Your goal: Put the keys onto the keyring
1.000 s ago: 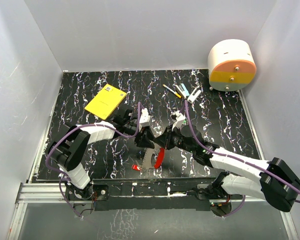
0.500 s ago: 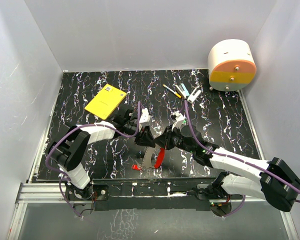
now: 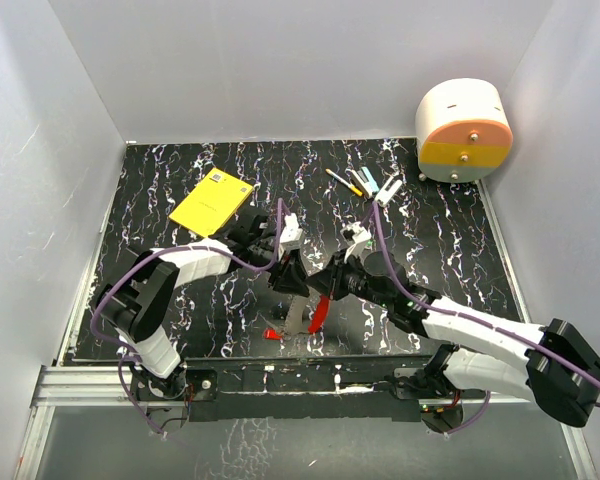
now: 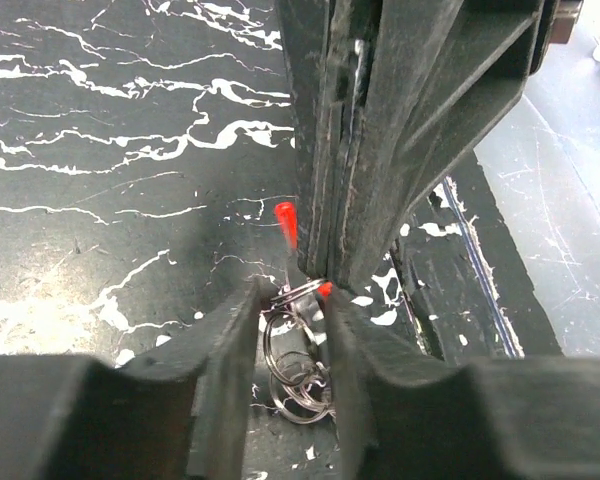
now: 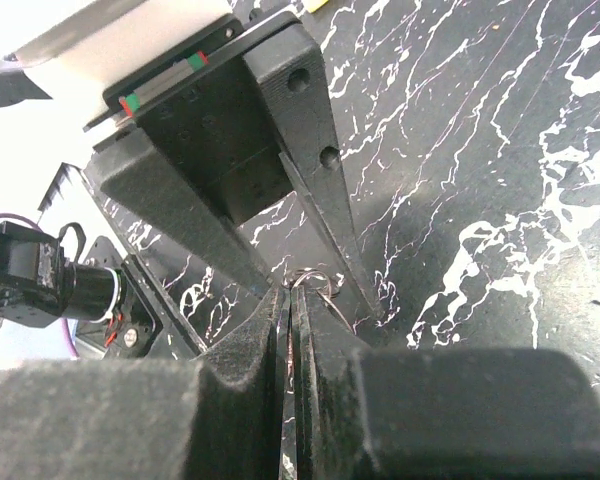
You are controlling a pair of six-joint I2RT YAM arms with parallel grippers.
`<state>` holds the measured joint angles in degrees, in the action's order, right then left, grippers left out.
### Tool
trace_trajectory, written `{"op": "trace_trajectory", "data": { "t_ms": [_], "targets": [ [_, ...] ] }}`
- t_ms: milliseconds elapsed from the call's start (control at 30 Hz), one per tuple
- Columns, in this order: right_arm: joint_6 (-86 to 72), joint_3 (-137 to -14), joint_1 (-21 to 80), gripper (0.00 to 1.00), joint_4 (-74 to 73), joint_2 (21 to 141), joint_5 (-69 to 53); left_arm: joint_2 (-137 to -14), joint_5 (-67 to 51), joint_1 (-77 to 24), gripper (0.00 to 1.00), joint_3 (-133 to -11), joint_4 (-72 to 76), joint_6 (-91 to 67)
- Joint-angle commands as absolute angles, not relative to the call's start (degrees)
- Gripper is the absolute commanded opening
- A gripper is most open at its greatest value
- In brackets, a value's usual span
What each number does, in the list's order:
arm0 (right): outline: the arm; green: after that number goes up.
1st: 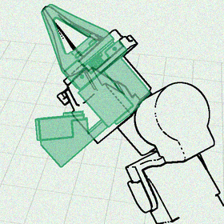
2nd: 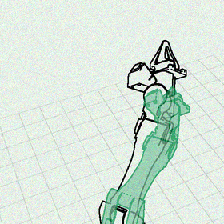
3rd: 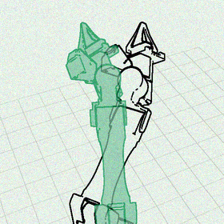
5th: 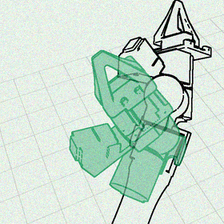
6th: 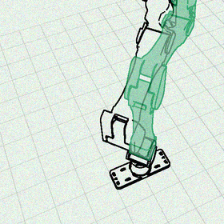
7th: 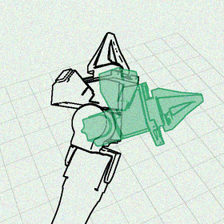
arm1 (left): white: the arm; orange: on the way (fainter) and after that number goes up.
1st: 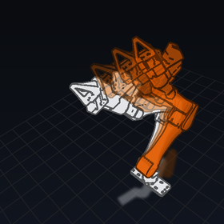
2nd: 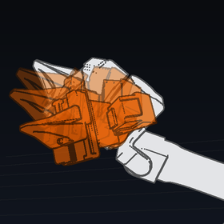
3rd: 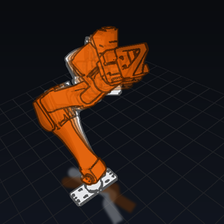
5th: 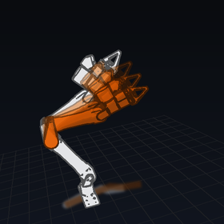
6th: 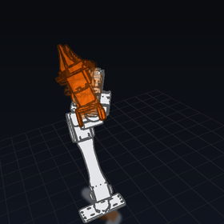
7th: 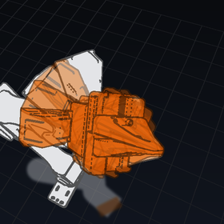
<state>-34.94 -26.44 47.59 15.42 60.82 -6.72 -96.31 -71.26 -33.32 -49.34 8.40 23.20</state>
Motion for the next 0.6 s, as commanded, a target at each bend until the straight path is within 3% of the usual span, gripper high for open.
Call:
{"op": "trace_trajectory", "data": {
  "t_ms": [0, 233, 567],
  "targets": [
    [-34.1, -26.6, 47.5, 0.08, 19.5, 57.8, -4.7, -94.8, -71.5, -33.6, 0.39, -53.7, -2.3, 32.4],
    [-34.2, -26.6, 47.5, 0.08, 18.6, 56.1, -4.8, -94.1, -71.2, -33.6, 0.53, -56.1, -5.8, 36.2],
    [-34.5, -26.5, 47.6, 0.08, 18.8, 55.7, -4.7, -94.9, -75.1, -33.7, 0.54, -56.6, -0.1, 30.2]
  ]
}}
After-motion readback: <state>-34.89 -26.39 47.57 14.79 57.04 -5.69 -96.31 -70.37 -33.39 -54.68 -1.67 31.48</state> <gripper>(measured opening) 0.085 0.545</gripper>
